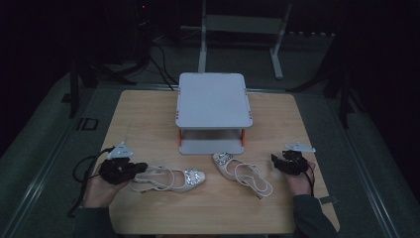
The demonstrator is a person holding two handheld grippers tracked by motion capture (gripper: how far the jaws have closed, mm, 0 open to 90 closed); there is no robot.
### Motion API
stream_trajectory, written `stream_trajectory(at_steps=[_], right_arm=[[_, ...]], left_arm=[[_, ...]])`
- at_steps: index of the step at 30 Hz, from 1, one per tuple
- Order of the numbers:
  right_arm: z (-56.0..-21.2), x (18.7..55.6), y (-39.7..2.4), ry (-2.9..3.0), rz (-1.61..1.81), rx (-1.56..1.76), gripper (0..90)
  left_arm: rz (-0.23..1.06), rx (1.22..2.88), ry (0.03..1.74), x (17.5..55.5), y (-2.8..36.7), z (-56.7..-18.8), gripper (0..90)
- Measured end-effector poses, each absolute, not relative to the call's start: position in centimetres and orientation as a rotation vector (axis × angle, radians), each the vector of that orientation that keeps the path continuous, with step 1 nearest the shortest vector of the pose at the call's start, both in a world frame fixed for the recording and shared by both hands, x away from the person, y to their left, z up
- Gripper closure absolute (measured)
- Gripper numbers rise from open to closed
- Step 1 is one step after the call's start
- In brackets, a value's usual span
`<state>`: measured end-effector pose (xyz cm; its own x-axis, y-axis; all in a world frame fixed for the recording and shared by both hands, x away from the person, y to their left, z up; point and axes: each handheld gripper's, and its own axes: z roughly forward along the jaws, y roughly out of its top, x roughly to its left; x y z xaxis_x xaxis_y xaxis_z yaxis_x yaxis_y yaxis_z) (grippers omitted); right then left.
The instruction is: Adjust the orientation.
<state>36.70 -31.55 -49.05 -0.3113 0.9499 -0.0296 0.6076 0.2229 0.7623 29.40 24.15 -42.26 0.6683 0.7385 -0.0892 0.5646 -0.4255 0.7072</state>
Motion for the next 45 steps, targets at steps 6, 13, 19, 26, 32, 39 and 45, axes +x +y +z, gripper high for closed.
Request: stream_trajectory(at_steps=[6, 13, 19, 26, 32, 39, 45], right_arm=[[-49.1, 36.7, -31.6, 2.003, 0.901, 1.432, 47.0], [-49.2, 36.8, -31.3, 2.012, 0.893, 1.422, 47.0], [-49.2, 36.8, -31.5, 2.01, 0.895, 1.43, 47.0], [-49.2, 36.8, -31.5, 2.008, 0.894, 1.431, 47.0], [-49.3, 36.9, -31.4, 2.011, 0.895, 1.434, 47.0], [-49.2, 36.9, -31.5, 2.009, 0.896, 1.435, 47.0], [-49.3, 36.9, -31.5, 2.011, 0.895, 1.437, 47.0]], left_arm=[[0.33, 2.127, 1.07, 28.2, 26.1, -42.1, 86.2], [0.348, 2.113, 1.01, 29.2, 25.6, -41.0, 62.3], [0.33, 2.18, 0.941, 31.2, 23.7, -40.7, 54.5], [0.351, 2.241, 0.886, 31.7, 21.7, -39.8, 53.9], [0.334, 2.333, 0.843, 32.0, 20.1, -40.1, 55.6], [0.321, 2.404, 0.867, 32.2, 19.5, -41.9, 55.3], [0.323, 2.418, 0.886, 32.4, 19.9, -42.7, 54.2]])
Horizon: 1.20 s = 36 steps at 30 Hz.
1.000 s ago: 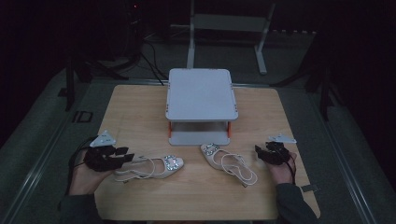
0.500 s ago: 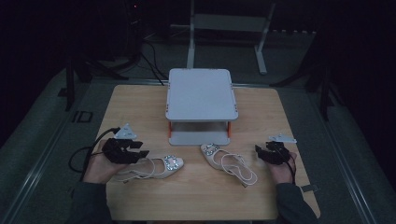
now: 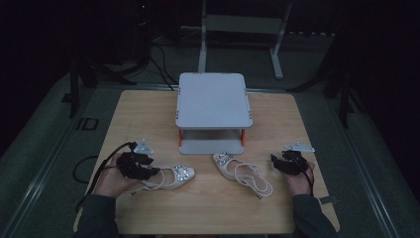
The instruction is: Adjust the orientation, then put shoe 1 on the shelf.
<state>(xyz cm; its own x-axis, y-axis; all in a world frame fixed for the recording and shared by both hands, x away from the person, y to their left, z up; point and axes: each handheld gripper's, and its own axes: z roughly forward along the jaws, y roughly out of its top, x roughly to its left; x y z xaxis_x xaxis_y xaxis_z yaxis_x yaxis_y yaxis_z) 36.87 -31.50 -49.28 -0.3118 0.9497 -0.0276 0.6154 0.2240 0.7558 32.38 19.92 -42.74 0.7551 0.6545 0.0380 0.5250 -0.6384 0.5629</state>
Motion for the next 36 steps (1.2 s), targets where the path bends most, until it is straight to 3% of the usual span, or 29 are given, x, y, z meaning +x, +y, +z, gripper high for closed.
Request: stream_trajectory(at_steps=[11, 22, 27, 28, 36], right_arm=[[-49.3, 36.9, -31.4, 2.017, 0.894, 1.433, 47.0], [-49.4, 36.9, -31.4, 2.023, 0.887, 1.433, 46.9], [-49.4, 36.9, -31.3, 2.027, 0.885, 1.428, 47.0], [-49.5, 37.0, -31.4, 2.026, 0.883, 1.433, 47.0], [-49.5, 37.0, -31.4, 2.027, 0.882, 1.434, 47.0]], left_arm=[[0.311, 2.429, 0.901, 32.7, 20.2, -43.6, 46.1], [0.263, 2.471, 0.937, 33.4, 20.2, -44.8, 48.9], [0.237, 2.51, 0.953, 34.2, 19.8, -44.9, 56.3], [0.197, 2.509, 0.951, 34.5, 19.7, -45.0, 63.8], [0.159, 2.494, 0.976, 34.7, 19.4, -45.2, 74.6]])
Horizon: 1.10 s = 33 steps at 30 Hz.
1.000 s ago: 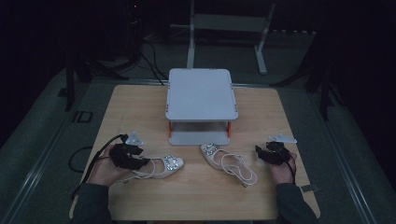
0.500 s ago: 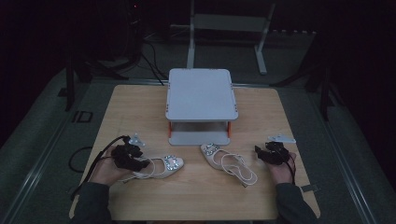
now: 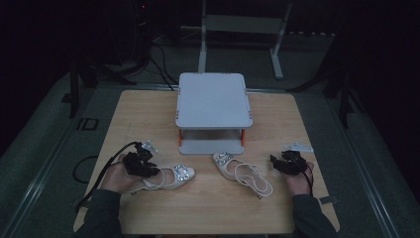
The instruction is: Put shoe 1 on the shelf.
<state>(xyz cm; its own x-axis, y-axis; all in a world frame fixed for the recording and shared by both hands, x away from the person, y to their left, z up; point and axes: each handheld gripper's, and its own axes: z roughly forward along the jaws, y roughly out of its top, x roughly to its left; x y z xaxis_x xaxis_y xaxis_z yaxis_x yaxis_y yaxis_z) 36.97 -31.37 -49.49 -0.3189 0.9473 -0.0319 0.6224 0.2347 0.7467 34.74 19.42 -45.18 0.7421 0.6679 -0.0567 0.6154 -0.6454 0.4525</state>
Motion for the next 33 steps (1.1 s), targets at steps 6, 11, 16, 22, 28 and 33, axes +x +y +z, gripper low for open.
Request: stream_trajectory(at_steps=[6, 11, 16, 22, 28, 33], right_arm=[[-49.5, 37.0, -31.5, 2.023, 0.883, 1.438, 47.0], [-49.6, 37.0, -31.6, 2.023, 0.885, 1.442, 47.0], [-49.6, 37.0, -31.6, 2.023, 0.884, 1.441, 47.0], [-49.6, 37.0, -31.7, 2.023, 0.882, 1.444, 47.0], [-49.7, 37.1, -31.6, 2.024, 0.882, 1.443, 47.0], [-49.7, 37.1, -31.6, 2.027, 0.881, 1.442, 47.0]], left_arm=[[0.158, 2.457, 1.033, 34.6, 19.7, -45.1, 79.7], [0.147, 2.395, 1.077, 34.6, 20.9, -44.6, 80.8], [0.179, 2.365, 1.141, 34.5, 21.7, -44.5, 81.3], [0.177, 2.293, 1.226, 34.6, 23.1, -44.5, 81.5], [0.178, 2.222, 1.307, 34.6, 24.3, -44.5, 81.6], [0.178, 2.118, 1.411, 34.8, 25.5, -44.4, 81.7]])
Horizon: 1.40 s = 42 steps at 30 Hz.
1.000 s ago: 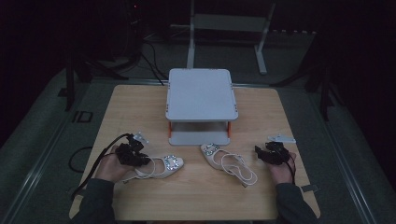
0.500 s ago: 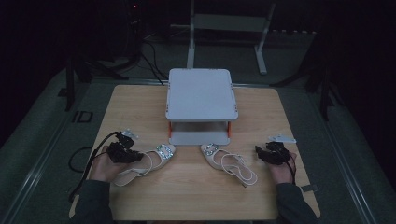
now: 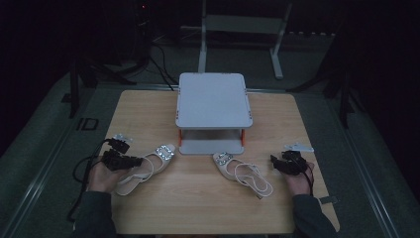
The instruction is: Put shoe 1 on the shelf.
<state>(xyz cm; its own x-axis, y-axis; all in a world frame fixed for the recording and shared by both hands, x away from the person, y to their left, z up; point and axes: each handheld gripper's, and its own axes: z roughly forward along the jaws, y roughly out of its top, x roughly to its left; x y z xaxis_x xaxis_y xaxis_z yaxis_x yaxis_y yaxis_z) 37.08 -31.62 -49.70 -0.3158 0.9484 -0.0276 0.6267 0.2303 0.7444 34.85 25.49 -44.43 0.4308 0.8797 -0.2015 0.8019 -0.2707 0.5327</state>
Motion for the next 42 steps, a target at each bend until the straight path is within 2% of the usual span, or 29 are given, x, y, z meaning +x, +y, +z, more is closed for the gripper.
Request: stream_trajectory(at_steps=[6, 17, 26, 42], right_arm=[[-49.8, 37.1, -31.6, 2.029, 0.88, 1.445, 47.0], [-49.8, 37.1, -31.7, 2.021, 0.883, 1.451, 46.6], [-49.8, 37.1, -31.8, 2.017, 0.889, 1.457, 46.0], [-49.9, 37.2, -31.8, 2.007, 0.897, 1.466, 45.1]], left_arm=[[0.182, 2.008, 1.523, 35.3, 26.7, -44.4, 81.7], [0.173, 1.847, 1.622, 36.2, 27.6, -43.8, 81.6], [0.138, 1.752, 1.658, 37.5, 27.4, -42.8, 81.5], [0.169, 1.62, 1.689, 39.2, 27.3, -40.7, 81.6]])
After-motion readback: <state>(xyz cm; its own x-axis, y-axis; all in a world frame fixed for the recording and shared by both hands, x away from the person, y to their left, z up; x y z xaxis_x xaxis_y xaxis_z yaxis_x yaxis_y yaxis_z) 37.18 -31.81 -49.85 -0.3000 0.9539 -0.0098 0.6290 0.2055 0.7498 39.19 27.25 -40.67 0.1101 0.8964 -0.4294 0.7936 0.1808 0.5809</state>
